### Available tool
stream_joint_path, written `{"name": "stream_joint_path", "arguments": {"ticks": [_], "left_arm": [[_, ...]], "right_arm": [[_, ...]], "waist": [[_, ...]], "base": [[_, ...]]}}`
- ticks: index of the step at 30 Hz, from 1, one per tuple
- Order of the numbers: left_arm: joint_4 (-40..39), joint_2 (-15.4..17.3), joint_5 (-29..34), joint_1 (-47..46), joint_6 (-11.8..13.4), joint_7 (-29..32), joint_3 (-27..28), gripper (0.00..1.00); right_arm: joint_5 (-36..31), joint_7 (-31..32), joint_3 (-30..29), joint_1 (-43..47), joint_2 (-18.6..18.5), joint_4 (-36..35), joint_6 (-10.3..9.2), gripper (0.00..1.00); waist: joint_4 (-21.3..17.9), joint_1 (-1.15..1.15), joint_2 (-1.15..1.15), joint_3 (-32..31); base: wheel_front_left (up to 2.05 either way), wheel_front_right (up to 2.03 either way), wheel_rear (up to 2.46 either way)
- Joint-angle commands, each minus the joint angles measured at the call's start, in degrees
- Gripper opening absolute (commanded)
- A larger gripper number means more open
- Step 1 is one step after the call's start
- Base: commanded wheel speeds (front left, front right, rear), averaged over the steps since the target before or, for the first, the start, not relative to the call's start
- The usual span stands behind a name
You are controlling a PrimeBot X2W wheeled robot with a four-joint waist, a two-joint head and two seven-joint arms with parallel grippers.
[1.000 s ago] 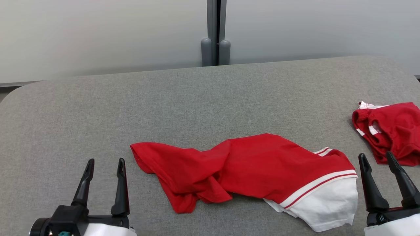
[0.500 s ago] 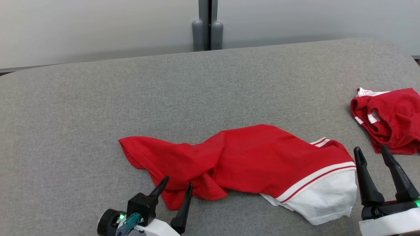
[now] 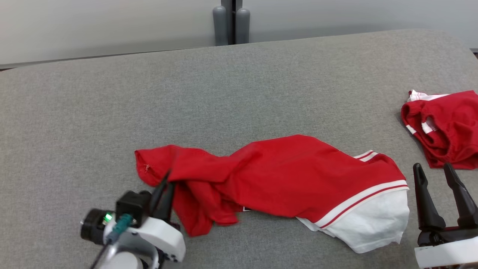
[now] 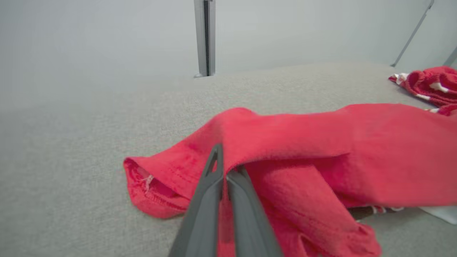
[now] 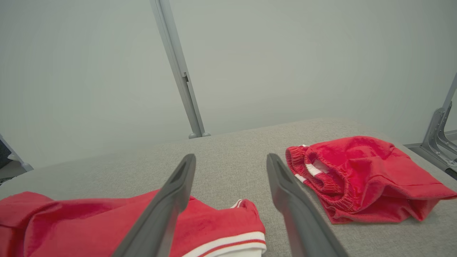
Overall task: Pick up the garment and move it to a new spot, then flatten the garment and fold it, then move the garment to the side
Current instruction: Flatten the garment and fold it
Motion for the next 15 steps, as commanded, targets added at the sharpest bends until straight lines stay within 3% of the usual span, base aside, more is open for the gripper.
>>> {"name": "stream_joint_path", "arguments": {"ticks": [1, 9, 15], "left_arm": [[-2.0, 1.4, 0.5, -1.7, 0.7, 0.1, 1.2, 0.0], [-11.1, 7.1, 2.2, -6.7, 2.2, 8.5, 3.6, 0.0], [-7.1, 8.1, -1.0, -10.3, 0.5, 12.9, 5.2, 0.0]], "right_arm": [[0.3, -0.6, -0.6, -0.7, 0.2, 0.1, -0.01, 1.0], [1.0, -0.9, -0.9, -1.9, -0.1, 1.0, -0.02, 1.0], [1.2, -1.1, 0.0, -3.4, 0.1, 1.4, -0.01, 1.0]], "waist": [[0.5, 0.0, 0.0, 0.3], [1.1, 0.0, 0.0, 1.6], [-0.2, 0.0, 0.0, 3.4]], "base": [[0.0, 0.0, 0.0], [0.0, 0.0, 0.0], [0.0, 0.0, 0.0]]}}
